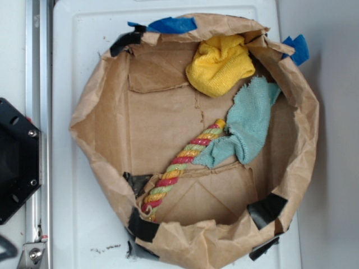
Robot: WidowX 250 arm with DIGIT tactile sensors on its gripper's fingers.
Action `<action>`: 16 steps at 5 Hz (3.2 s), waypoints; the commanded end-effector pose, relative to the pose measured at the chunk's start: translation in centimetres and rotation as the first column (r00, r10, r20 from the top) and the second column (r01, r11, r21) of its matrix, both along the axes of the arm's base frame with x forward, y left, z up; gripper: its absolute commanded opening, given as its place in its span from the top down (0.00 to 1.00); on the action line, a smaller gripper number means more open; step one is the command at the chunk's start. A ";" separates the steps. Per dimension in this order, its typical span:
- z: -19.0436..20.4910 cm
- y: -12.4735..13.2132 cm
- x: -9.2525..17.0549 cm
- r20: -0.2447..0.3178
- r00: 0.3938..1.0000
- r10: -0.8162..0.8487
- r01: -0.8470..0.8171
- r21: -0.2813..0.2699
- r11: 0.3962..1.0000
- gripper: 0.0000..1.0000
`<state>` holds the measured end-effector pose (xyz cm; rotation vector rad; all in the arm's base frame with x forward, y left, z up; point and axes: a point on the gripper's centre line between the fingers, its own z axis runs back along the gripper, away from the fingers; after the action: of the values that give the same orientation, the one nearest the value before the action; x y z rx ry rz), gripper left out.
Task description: Grab the multicolored rope.
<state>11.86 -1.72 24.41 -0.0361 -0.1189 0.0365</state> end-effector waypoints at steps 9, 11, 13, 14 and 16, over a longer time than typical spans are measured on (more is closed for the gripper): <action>-11.7 1.4 9.6 -0.064 0.832 0.551 -0.553 -0.013 0.833 0.00; -17.5 1.5 8.5 -0.094 0.831 0.548 -0.552 -0.020 0.833 0.00; -18.5 0.6 10.1 -0.096 0.813 0.574 -0.579 -0.036 0.814 0.00; -17.8 0.5 10.2 -0.115 0.813 0.571 -0.580 -0.074 0.811 0.00; -14.8 1.4 9.5 -0.139 0.815 0.563 -0.579 -0.147 0.802 0.00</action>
<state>20.44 -1.13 8.37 -0.1632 0.0311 0.6486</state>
